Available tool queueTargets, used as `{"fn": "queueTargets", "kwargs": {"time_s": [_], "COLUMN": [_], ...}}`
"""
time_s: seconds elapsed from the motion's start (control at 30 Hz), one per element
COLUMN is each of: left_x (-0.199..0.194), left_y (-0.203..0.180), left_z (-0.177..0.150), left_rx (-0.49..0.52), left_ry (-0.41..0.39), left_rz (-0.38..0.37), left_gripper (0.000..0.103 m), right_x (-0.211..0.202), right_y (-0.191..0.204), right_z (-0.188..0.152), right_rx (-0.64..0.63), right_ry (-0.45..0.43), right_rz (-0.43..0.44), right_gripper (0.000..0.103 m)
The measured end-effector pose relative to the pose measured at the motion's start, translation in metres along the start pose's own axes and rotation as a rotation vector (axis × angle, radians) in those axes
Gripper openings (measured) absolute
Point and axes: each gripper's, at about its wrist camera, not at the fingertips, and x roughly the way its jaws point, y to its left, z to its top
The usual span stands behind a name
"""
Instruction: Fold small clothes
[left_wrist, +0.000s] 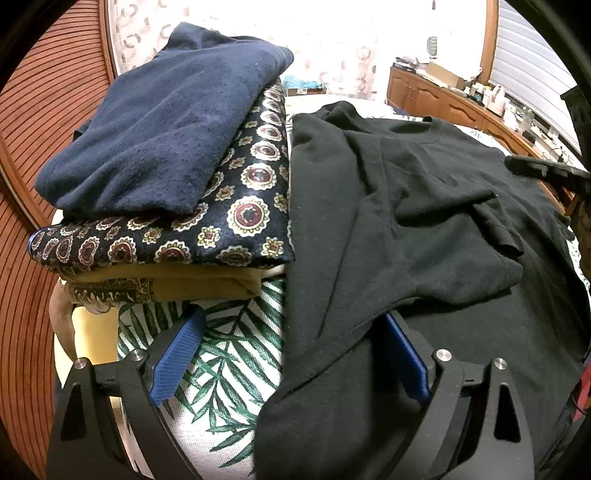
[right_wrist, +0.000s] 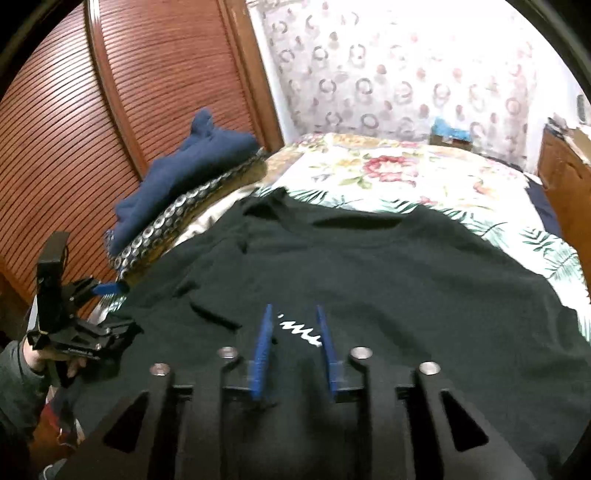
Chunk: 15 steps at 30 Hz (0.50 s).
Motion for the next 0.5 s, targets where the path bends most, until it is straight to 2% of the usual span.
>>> {"fn": "queueTargets", "kwargs": {"time_s": [0.03, 0.17, 0.27, 0.33, 0.4, 0.47, 0.5], "left_x": [0.000, 0.000, 0.000, 0.000, 0.000, 0.000, 0.000], "left_y": [0.000, 0.000, 0.000, 0.000, 0.000, 0.000, 0.000], "left_z": [0.000, 0.000, 0.000, 0.000, 0.000, 0.000, 0.000], "left_rx": [0.000, 0.000, 0.000, 0.000, 0.000, 0.000, -0.001], "left_ry": [0.000, 0.000, 0.000, 0.000, 0.000, 0.000, 0.000], "left_rz": [0.000, 0.000, 0.000, 0.000, 0.000, 0.000, 0.000], "left_gripper": [0.094, 0.094, 0.094, 0.094, 0.094, 0.094, 0.094], "right_x": [0.004, 0.022, 0.031, 0.031, 0.032, 0.032, 0.033], "right_y": [0.006, 0.017, 0.018, 0.018, 0.018, 0.018, 0.019], "right_z": [-0.004, -0.016, -0.025, -0.028, -0.027, -0.027, -0.026], "right_rx": [-0.014, -0.048, -0.074, -0.088, -0.088, -0.101, -0.117], "right_ry": [0.014, 0.090, 0.140, 0.137, 0.145, 0.159, 0.162], "right_rz": [-0.001, 0.022, 0.000, -0.003, 0.005, 0.020, 0.030], "right_gripper": [0.045, 0.045, 0.045, 0.045, 0.038, 0.012, 0.007]}}
